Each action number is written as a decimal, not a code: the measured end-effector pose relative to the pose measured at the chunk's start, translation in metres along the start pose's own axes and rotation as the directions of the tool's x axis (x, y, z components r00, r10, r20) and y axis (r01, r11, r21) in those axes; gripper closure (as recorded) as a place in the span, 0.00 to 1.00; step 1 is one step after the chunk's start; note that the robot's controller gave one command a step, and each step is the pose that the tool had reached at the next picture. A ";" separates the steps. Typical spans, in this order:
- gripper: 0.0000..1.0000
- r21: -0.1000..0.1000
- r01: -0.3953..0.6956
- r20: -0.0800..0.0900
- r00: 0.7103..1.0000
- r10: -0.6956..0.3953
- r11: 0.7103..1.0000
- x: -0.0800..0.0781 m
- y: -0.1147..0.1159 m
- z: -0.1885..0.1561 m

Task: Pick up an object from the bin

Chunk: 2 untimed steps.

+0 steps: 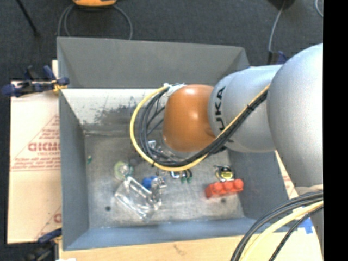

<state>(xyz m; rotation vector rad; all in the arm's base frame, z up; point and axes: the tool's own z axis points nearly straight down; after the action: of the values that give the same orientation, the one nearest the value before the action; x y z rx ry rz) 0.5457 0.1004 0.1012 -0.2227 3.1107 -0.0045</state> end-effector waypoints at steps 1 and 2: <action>1.00 -0.002 -0.008 -0.011 1.000 0.008 1.000 0.002 -0.001 0.000; 1.00 -0.008 0.226 -0.010 0.974 -0.226 0.974 0.011 0.032 -0.142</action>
Offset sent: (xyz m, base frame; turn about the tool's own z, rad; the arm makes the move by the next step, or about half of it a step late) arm 0.0000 0.0000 0.0000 0.0000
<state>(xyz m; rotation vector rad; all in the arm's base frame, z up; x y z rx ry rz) 0.5268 0.1308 0.2430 -0.5767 3.0766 0.0005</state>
